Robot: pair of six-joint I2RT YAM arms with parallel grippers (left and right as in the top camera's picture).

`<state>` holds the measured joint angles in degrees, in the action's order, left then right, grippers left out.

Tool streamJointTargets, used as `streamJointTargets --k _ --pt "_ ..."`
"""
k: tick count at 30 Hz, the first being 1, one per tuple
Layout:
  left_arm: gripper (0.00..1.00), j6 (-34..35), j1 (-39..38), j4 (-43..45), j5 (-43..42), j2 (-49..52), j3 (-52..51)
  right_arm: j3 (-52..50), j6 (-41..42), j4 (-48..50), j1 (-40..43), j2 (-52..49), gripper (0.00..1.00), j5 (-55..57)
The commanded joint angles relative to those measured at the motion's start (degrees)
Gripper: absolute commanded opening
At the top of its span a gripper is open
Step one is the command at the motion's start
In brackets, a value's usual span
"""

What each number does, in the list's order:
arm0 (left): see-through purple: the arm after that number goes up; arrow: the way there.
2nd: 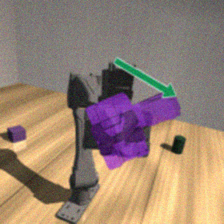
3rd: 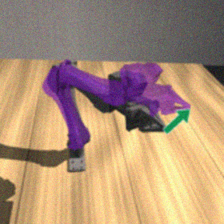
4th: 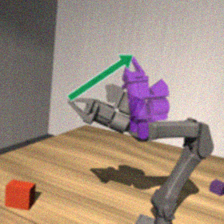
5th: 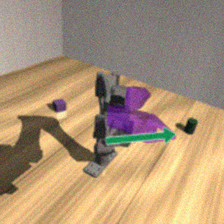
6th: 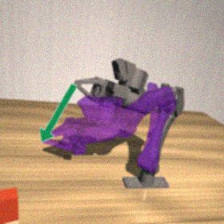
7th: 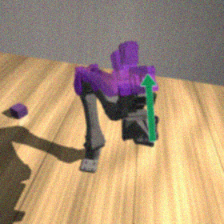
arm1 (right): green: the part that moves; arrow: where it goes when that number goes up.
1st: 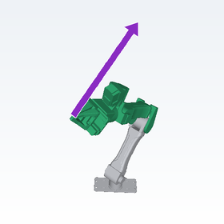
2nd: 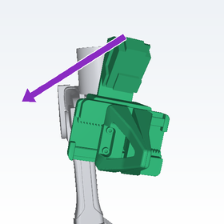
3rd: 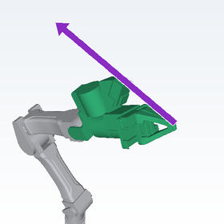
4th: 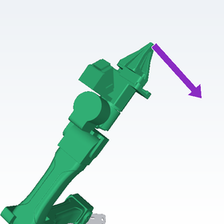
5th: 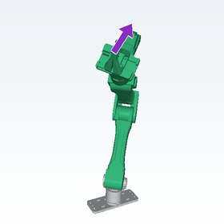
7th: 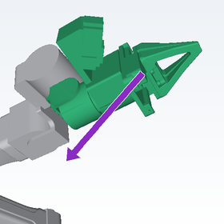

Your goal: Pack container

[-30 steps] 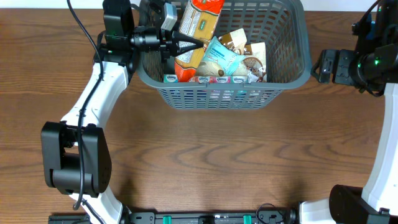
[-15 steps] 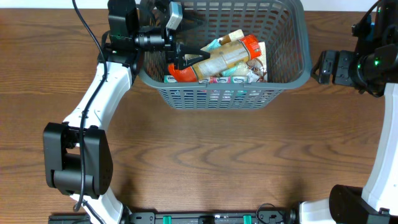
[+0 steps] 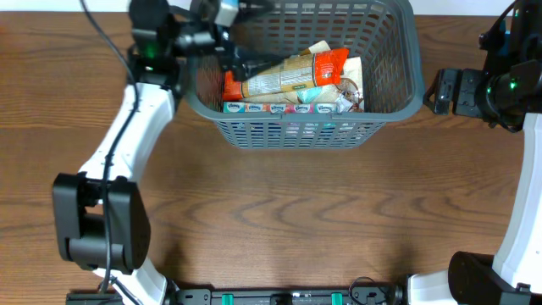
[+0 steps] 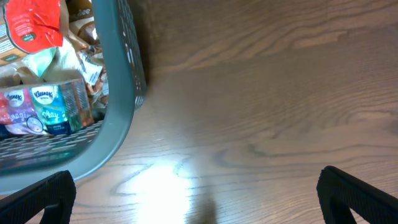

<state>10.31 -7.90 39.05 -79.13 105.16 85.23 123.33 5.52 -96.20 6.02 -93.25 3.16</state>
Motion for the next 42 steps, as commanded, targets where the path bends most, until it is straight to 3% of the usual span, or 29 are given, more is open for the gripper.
streamJointTargets --k 1,6,10,13,19,22,27,32,42 --pt "0.99 4.7 4.4 0.7 1.7 -4.0 5.9 0.6 0.7 -0.1 -0.4 0.1 0.99 -0.2" --pt "0.99 5.1 12.3 -4.8 6.1 -6.0 11.7 0.6 0.7 0.0 -0.4 0.1 0.99 -0.2" --pt "0.99 5.0 19.2 -14.9 16.8 -9.0 14.2 0.6 0.7 0.0 -0.4 0.1 0.99 -0.2" --pt "0.99 4.9 23.9 -27.1 32.2 -12.3 14.2 0.6 0.7 0.0 -0.4 0.1 0.99 -0.2" --pt "0.99 -5.4 27.6 -59.8 69.0 -17.7 14.2 0.6 0.7 0.1 -0.4 0.1 0.99 -0.2" --pt "0.99 -7.3 27.6 -72.0 79.2 -18.0 14.2 0.6 0.7 0.5 -0.4 0.1 0.99 -0.1" --pt "0.99 -8.4 27.6 -89.4 84.1 -16.8 13.9 0.6 0.7 0.7 -0.4 0.1 0.99 6.6" --pt "0.99 -9.5 27.6 -97.7 86.3 -15.4 11.4 0.6 0.7 2.1 -0.5 0.1 0.99 14.9" --pt "0.99 -9.3 29.6 -99.7 85.9 -16.4 -2.6 -1.8 5.3 2.3 -2.1 1.7 0.99 18.2"
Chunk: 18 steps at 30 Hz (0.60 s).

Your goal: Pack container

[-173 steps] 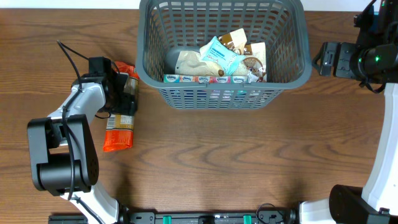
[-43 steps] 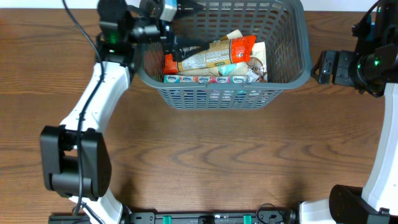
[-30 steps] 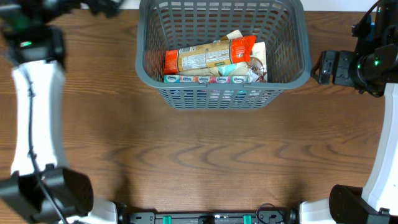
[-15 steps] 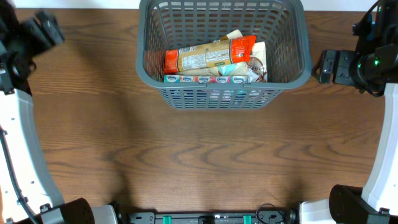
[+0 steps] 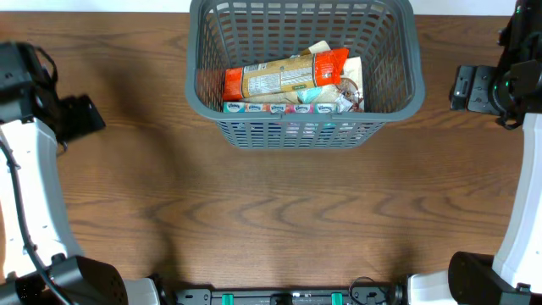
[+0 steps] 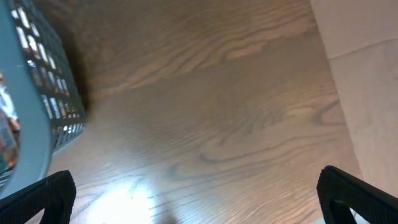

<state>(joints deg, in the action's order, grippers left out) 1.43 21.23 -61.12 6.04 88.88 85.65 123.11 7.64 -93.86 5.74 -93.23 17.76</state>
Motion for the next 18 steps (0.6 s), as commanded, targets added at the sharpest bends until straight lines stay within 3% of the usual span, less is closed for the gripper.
streamJointTargets --k 1,10,18 --pt "0.99 -0.3 0.4 1.2 0.6 -0.8 -4.6 -2.4 3.3 0.2 -2.6 2.5 0.99 4.3" --pt "0.99 0.1 0.5 3.7 -1.1 -13.2 -12.3 -18.2 4.6 3.9 -12.0 19.8 0.99 8.0" --pt "0.99 1.7 0.5 7.3 -2.6 -31.5 -22.2 -39.2 4.5 8.9 -12.7 41.6 0.99 7.4"
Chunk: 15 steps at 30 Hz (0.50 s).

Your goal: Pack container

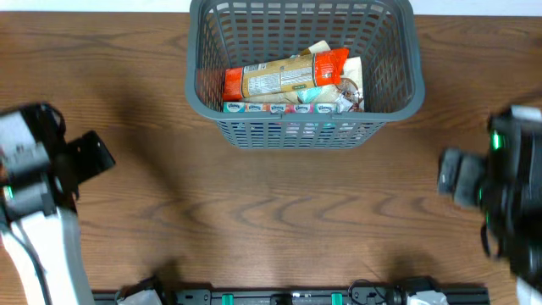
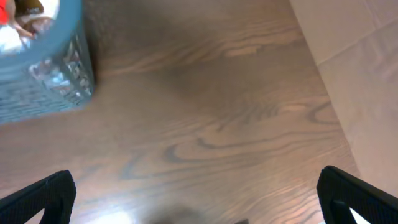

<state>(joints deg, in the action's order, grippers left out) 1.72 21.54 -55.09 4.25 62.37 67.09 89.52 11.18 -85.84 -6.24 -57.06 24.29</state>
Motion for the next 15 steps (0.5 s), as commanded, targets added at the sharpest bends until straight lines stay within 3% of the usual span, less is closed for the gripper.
streamJointTargets --k 1,8,15 --pt "0.99 1.6 0.2 2.2 -0.8 -7.7 -5.3 -7.4 1.0 1.2 -0.7 8.0 0.99 0.5" --pt "0.99 4.7 0.2 6.4 -0.8 -22.1 -13.0 -12.9 0.5 -0.6 -0.7 27.0 0.99 0.4" --pt "0.99 7.1 0.1 7.2 -0.8 -27.5 -15.0 -12.9 0.6 -4.2 -0.3 38.1 0.99 1.0"
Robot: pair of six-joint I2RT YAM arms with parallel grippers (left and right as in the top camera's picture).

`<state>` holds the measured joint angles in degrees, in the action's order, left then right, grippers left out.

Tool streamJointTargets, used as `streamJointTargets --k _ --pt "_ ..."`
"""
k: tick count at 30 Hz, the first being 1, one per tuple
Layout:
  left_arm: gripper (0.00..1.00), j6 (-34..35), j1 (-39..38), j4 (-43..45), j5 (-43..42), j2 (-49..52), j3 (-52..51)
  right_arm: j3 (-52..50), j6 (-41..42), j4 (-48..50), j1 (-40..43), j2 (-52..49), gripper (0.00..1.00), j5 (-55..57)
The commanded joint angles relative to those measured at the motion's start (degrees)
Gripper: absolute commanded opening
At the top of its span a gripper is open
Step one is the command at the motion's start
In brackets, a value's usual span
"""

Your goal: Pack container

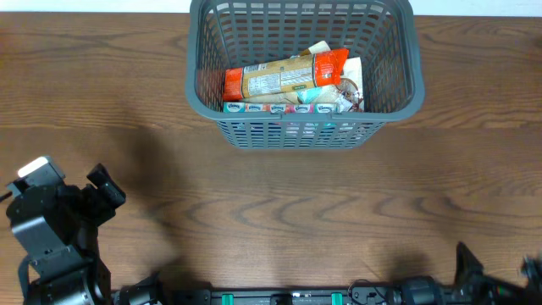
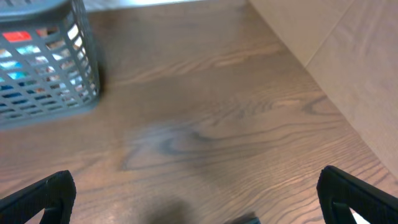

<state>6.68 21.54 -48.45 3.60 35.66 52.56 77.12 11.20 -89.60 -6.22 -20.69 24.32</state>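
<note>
The grey mesh basket (image 1: 193,85) stands at the table's far middle. Inside lie a long beige packet with orange ends (image 1: 284,74), a row of small tissue packs (image 1: 279,108) along the near wall, and clear wrappers at the right. My left gripper (image 1: 107,186) is at the near left over bare wood, far from the basket; its two dark tips look apart with nothing between them. My right gripper (image 2: 198,199) is open and empty, its fingers (image 2: 357,196) wide apart low over the wood. The basket (image 2: 43,74) sits at the upper left of the right wrist view.
The wooden table (image 1: 279,203) spreads in front of the basket. Its right edge (image 2: 298,62) runs diagonally through the right wrist view, with pale floor beyond. Dark parts of the right arm (image 1: 464,261) poke in at the overhead's bottom right.
Both arms have drawn back toward the near edge. The left gripper is lower left than before. The right arm has nearly left the overhead view, and its camera now sees the basket from farther off.
The left gripper was at the basket's left rim beside the long packet, and the right gripper waited right of the basket. Then the packet lay in the basket and the left arm stood far left. Both arms have since moved back to the near edge, empty.
</note>
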Motion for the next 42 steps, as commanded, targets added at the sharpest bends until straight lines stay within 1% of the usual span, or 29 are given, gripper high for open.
streamJointTargets --k 1,3,9,15,42 --pt "0.99 2.6 0.1 0.8 -0.1 -0.8 -0.4 -0.5 0.6 -0.6 0.0 2.7 0.99 0.9" --pt "0.99 4.0 0.0 0.8 -0.1 -0.8 -0.4 -0.5 0.6 -0.7 0.3 3.9 0.99 0.9" --pt "0.99 4.0 -2.2 0.8 -0.1 -0.8 -0.4 -0.5 0.6 0.9 0.3 4.8 0.99 0.7" --pt "0.99 4.0 -4.0 0.8 -0.1 -0.8 -0.4 -0.5 0.6 0.0 0.3 4.8 0.99 0.7" --pt "0.99 4.0 -4.0 0.8 -0.1 -0.8 -0.4 -0.5 0.6 0.0 0.3 4.8 0.99 0.7"
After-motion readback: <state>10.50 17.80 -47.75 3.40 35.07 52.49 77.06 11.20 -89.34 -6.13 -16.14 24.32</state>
